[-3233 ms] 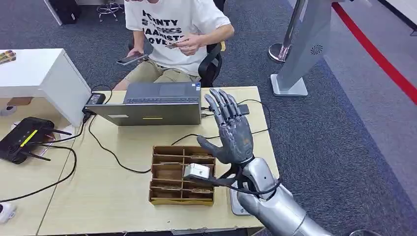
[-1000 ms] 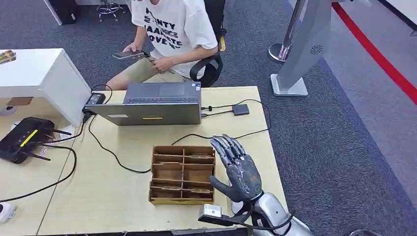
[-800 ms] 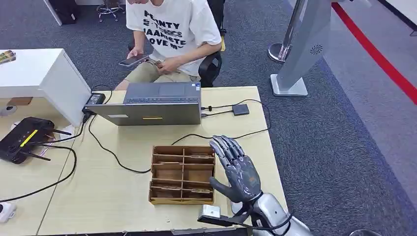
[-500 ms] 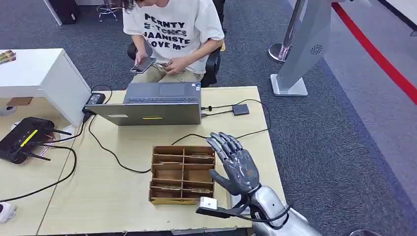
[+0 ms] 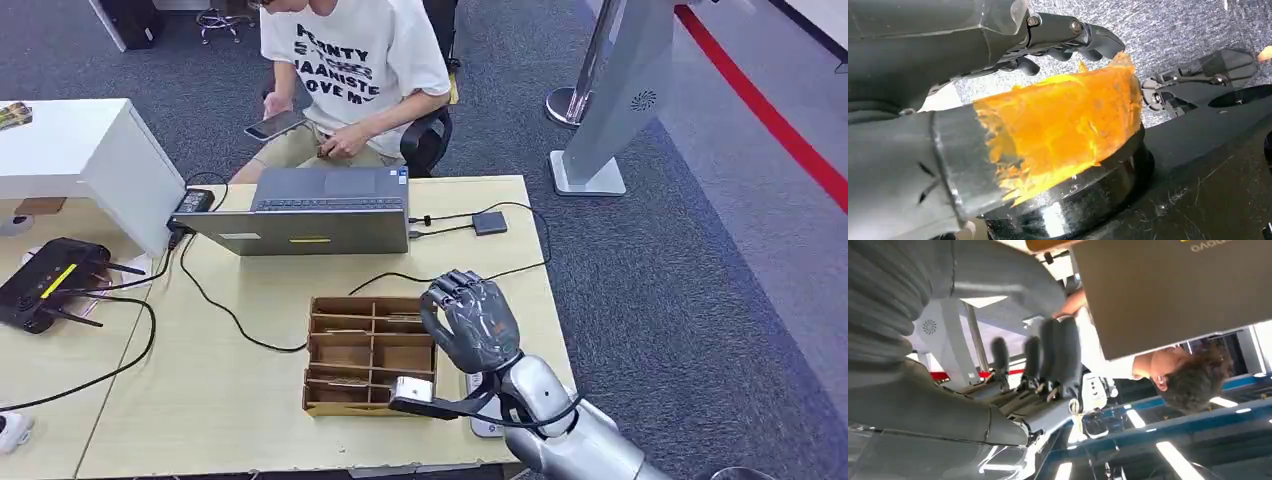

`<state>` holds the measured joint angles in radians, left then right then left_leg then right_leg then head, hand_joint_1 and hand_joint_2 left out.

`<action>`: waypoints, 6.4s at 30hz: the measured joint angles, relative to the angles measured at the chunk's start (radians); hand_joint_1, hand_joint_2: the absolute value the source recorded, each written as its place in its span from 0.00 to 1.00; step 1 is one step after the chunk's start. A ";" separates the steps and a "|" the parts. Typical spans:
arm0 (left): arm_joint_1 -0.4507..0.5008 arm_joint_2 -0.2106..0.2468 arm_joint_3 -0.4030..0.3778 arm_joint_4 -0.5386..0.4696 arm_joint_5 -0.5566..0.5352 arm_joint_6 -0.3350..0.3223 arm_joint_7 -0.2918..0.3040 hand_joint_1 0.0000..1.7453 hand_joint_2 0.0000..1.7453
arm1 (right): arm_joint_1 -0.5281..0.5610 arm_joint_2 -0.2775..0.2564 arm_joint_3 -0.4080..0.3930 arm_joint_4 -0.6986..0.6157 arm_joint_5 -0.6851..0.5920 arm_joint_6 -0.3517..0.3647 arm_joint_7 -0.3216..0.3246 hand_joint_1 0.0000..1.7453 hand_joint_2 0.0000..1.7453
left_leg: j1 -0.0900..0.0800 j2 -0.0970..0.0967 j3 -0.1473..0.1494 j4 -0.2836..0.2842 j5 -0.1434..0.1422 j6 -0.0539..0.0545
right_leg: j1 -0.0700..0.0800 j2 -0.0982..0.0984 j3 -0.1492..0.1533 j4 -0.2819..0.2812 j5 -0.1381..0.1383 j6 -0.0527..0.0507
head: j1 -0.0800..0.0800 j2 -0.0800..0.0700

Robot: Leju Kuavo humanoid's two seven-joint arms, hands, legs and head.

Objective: Pass the card to the sensor for recognition and then transmit it.

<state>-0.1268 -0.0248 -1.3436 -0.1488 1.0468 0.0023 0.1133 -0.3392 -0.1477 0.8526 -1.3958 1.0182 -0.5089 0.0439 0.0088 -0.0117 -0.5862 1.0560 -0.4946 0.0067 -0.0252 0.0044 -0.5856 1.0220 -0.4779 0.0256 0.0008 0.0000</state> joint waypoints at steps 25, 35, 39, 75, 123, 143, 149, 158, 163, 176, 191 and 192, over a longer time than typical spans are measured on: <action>0.000 0.003 0.000 0.000 0.010 0.008 -0.007 0.00 0.00 | -0.006 0.014 0.046 -0.110 -0.113 0.061 -0.055 0.45 1.00 | 0.000 0.000 0.000 0.000 0.000 0.000 | 0.000 0.000 0.000 0.000 0.000 0.000 | 0.000 0.000; 0.000 0.003 -0.001 0.000 0.009 0.006 -0.006 0.00 0.00 | -0.025 0.021 0.071 -0.077 -0.124 0.069 -0.043 0.54 1.00 | 0.000 0.000 0.000 0.000 0.000 0.000 | 0.000 0.000 0.000 0.000 0.000 0.000 | 0.000 0.000; -0.001 0.003 -0.001 0.000 0.006 0.001 -0.001 0.00 0.00 | -0.038 0.025 0.070 -0.039 -0.126 0.071 -0.021 0.50 1.00 | 0.000 0.000 0.000 0.000 0.000 0.000 | 0.000 0.000 0.000 0.000 0.000 0.000 | 0.000 0.000; -0.003 0.003 -0.002 0.000 0.021 -0.001 -0.006 0.00 0.00 | -0.056 0.051 0.041 0.013 -0.099 0.076 -0.008 0.46 1.00 | 0.000 0.000 0.000 0.000 0.000 0.000 | 0.000 0.000 0.000 0.000 0.000 0.000 | 0.000 0.000; -0.016 0.003 -0.012 0.000 0.012 -0.010 0.002 0.00 0.00 | -0.083 0.102 0.076 0.188 -0.117 0.136 0.016 0.55 1.00 | 0.000 0.000 0.000 0.000 0.000 0.000 | 0.000 0.000 0.000 0.000 0.000 0.000 | 0.000 0.000; -0.016 0.003 -0.012 0.000 0.020 -0.008 0.002 0.00 0.00 | -0.085 0.100 0.055 0.227 -0.089 0.151 0.016 0.67 1.00 | 0.000 0.000 0.000 0.000 0.000 0.000 | 0.000 0.000 0.000 0.000 0.000 0.000 | 0.000 0.000; -0.016 0.003 -0.013 0.000 0.021 -0.006 0.002 0.00 0.00 | -0.088 0.099 0.053 0.229 -0.089 0.151 0.016 0.84 1.00 | 0.000 0.000 0.000 0.000 0.000 0.000 | 0.000 0.000 0.000 0.000 0.000 0.000 | 0.000 0.000; -0.016 0.003 -0.013 0.000 0.021 -0.006 0.002 0.00 0.00 | -0.090 0.099 0.053 0.230 -0.089 0.152 0.016 0.84 1.00 | 0.000 0.000 0.001 0.000 0.000 0.000 | 0.000 0.000 0.000 0.000 0.000 0.000 | 0.000 0.000; -0.016 0.003 -0.012 0.000 0.021 -0.006 0.002 0.00 0.00 | -0.090 0.099 0.053 0.231 -0.088 0.152 0.016 1.00 1.00 | 0.000 0.000 0.001 0.000 0.000 0.000 | 0.000 0.000 0.000 0.000 0.000 0.000 | 0.000 0.000; -0.015 0.003 -0.013 0.000 0.029 -0.001 -0.002 0.00 0.00 | -0.090 0.099 0.047 0.229 -0.103 0.164 0.007 1.00 1.00 | 0.000 0.000 0.001 0.000 0.000 0.000 | 0.000 0.000 0.000 0.000 0.000 0.000 | 0.000 0.000; -0.010 0.003 -0.013 0.000 0.049 0.007 -0.020 0.00 0.00 | -0.055 0.083 0.031 0.065 -0.127 0.154 -0.026 1.00 1.00 | 0.000 0.000 0.000 0.000 0.000 0.000 | 0.000 0.000 0.000 0.000 0.000 0.000 | 0.000 0.000; -0.010 0.003 -0.013 0.000 0.051 0.007 -0.020 0.00 0.00 | -0.054 0.081 0.031 0.053 -0.123 0.147 -0.029 1.00 1.00 | 0.000 0.000 0.000 0.000 0.000 0.000 | 0.000 0.000 0.000 0.000 0.000 0.000 | 0.000 0.000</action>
<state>-0.1365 -0.0217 -1.3561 -0.1488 1.0979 0.0095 0.0931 -0.3934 -0.0671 0.8831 -1.3423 0.8953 -0.3623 0.0153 0.0087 -0.0115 -0.5862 1.0560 -0.4946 0.0067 -0.0253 0.0046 -0.5861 1.0218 -0.4779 0.0255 0.0008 0.0000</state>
